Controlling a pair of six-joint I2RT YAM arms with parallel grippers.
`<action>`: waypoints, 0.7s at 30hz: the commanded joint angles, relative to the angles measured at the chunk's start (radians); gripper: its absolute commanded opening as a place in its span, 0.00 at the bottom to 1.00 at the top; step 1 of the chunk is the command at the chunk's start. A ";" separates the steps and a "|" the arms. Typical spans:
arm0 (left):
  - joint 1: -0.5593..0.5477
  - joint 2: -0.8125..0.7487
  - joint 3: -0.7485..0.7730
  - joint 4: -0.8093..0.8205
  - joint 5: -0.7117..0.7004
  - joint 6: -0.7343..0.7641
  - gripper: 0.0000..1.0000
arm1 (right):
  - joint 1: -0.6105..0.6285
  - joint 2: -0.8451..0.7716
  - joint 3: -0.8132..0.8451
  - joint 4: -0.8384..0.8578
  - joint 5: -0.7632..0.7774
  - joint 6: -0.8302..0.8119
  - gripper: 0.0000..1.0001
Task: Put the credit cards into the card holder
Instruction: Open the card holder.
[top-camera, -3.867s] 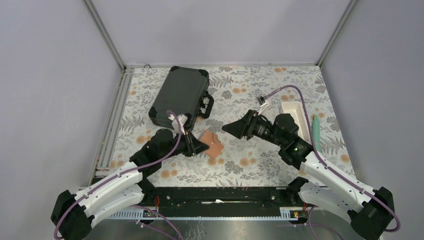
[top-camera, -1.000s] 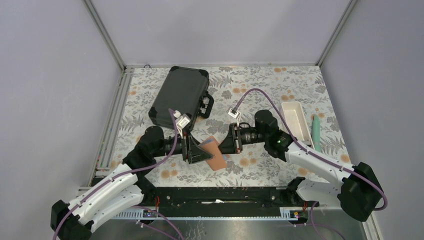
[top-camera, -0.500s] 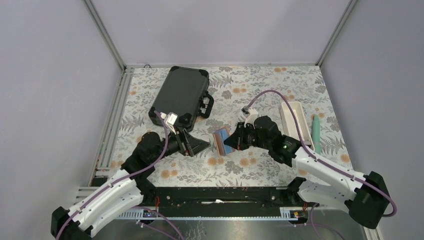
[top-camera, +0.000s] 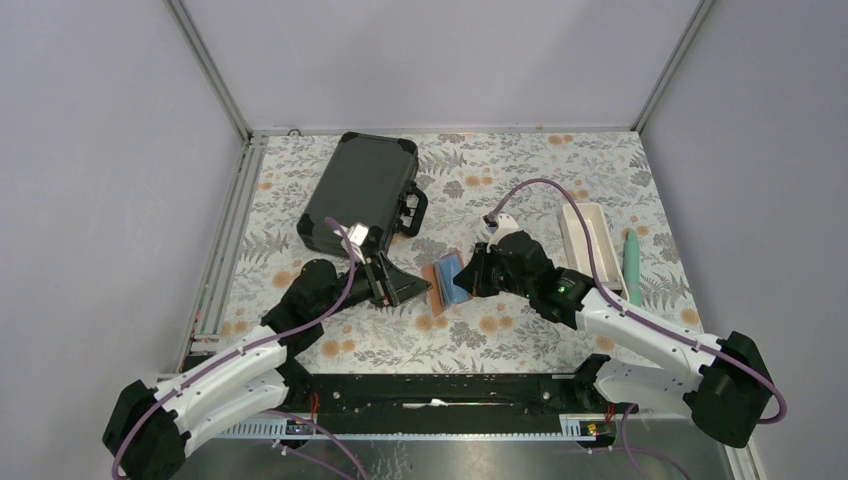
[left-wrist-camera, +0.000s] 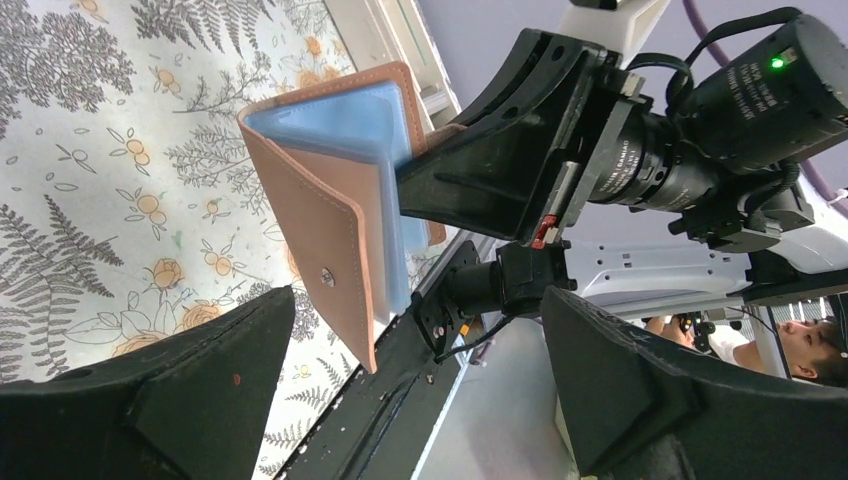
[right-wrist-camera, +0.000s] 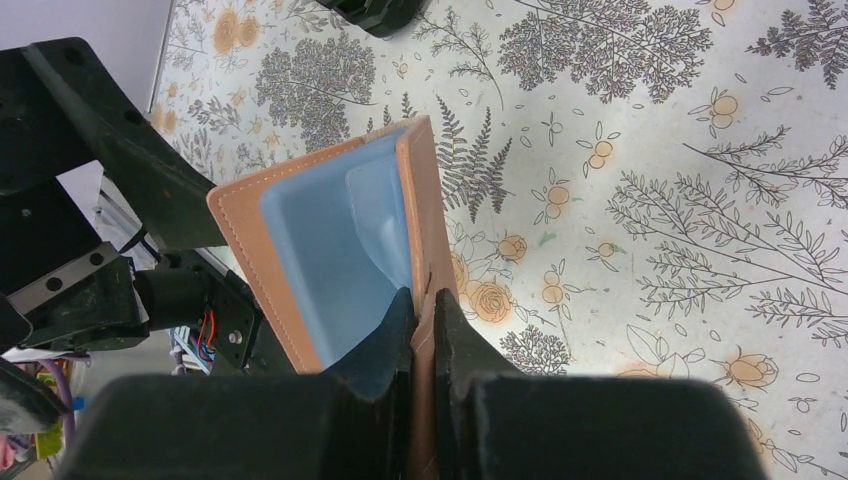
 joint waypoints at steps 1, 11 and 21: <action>-0.012 0.047 -0.003 0.122 -0.016 -0.007 0.99 | 0.014 -0.002 0.043 0.038 0.029 0.007 0.00; -0.031 0.176 0.011 0.170 -0.019 -0.011 0.67 | 0.014 -0.008 0.027 0.055 0.008 0.019 0.00; -0.038 0.215 0.012 0.064 -0.091 0.008 0.29 | 0.014 -0.024 0.002 0.109 -0.035 0.043 0.00</action>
